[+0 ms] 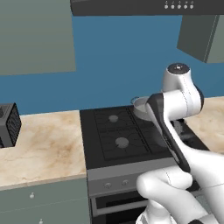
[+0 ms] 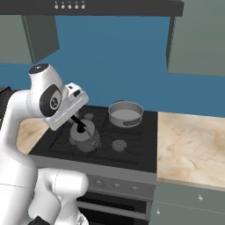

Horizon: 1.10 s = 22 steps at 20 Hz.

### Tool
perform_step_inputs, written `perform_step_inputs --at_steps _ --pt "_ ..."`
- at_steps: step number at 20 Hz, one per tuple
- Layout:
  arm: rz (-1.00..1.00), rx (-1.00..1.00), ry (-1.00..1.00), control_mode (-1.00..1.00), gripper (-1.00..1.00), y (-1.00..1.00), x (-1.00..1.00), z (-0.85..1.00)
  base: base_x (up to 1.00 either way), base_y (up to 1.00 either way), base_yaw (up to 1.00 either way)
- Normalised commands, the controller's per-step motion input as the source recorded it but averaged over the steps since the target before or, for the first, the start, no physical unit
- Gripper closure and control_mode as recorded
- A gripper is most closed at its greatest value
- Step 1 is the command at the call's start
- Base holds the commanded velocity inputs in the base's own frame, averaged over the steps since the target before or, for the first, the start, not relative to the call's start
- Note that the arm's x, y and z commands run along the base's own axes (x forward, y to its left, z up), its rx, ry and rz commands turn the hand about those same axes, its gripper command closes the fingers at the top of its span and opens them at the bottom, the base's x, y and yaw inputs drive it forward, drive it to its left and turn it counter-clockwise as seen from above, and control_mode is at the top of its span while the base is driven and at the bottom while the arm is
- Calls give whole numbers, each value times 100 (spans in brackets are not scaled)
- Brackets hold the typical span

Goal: Pick the kettle from the counter and place it on a stove burner. Then turn the burner on.

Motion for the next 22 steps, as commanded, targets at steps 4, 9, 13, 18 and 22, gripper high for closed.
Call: perform_step_inputs --at_steps 4,9,13,18,22 --pt "7 -4 5 -100 100 -40 1 0 0 0 0" --pt "12 0 3 -100 100 -26 12 0 0 0 0" --pt "12 0 2 -100 100 -17 21 -1 0 0 0" --pt "10 0 3 -100 100 -13 27 -10 0 0 0" --pt "8 0 9 -100 100 -7 31 -17 0 0 0"
